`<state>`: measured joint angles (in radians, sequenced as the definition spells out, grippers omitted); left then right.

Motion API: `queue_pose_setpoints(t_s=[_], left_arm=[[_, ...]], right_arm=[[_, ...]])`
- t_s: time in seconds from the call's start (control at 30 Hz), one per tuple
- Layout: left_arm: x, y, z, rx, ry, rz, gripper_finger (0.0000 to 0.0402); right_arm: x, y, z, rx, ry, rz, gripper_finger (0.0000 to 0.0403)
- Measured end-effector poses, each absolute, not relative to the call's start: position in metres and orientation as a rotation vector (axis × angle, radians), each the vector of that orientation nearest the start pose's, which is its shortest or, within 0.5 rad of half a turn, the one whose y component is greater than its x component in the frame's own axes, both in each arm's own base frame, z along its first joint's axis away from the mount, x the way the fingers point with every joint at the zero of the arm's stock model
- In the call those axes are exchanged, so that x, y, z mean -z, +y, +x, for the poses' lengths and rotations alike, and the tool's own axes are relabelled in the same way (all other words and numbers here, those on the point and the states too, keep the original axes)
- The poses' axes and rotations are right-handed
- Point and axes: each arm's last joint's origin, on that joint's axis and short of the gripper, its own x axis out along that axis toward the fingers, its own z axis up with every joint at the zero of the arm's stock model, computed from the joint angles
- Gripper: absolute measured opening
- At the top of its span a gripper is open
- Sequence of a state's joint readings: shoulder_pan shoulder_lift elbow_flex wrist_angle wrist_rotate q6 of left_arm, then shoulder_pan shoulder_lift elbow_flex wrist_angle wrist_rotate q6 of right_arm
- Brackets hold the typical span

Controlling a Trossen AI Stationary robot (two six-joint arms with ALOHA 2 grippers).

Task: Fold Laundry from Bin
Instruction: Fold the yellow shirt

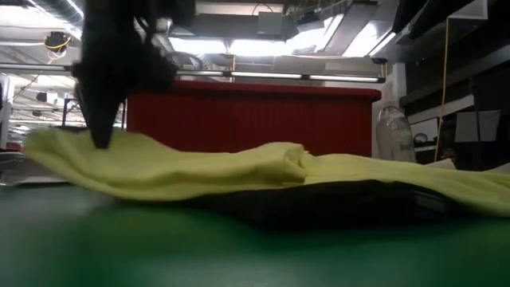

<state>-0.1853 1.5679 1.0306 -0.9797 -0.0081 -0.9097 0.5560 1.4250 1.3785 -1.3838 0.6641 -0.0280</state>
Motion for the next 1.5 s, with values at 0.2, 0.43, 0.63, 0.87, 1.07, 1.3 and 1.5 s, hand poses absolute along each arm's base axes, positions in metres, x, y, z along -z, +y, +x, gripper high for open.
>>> queue_pose_setpoints(t_s=[0.2, 0.43, 0.63, 0.87, 1.07, 1.3, 1.5], left_arm=[[-0.233, -0.055, 0.244, -0.51, 1.289, -0.688, 0.0002], [-0.262, -0.06, 0.241, -0.412, 1.082, -0.832, 0.0001], [-0.279, -0.064, 0.264, -0.275, 0.794, -0.898, 0.0001], [-0.283, -0.072, 0.303, -0.152, 0.508, -0.87, 0.0], [-0.257, -0.079, 0.34, -0.09, 0.406, -0.87, 0.0], [-0.23, -0.076, 0.373, -0.025, 0.288, -0.91, 0.0001], [-0.215, -0.074, 0.398, -0.016, 0.271, -0.899, 0.0003]], right_arm=[[-0.339, 0.104, 0.202, 0.077, 1.116, -0.803, 0.0136], [-0.353, 0.095, 0.186, 0.079, 1.055, -0.76, 0.0136], [-0.357, 0.092, 0.182, 0.088, 1.033, -0.732, 0.0136], [-0.357, 0.093, 0.183, 0.093, 1.022, -0.719, 0.0136], [-0.358, 0.093, 0.184, 0.094, 1.011, -0.712, 0.0136], [-0.358, 0.093, 0.184, 0.094, 1.011, -0.712, 0.0136], [-0.358, 0.093, 0.184, 0.11, 1.005, -0.722, 0.0136]])
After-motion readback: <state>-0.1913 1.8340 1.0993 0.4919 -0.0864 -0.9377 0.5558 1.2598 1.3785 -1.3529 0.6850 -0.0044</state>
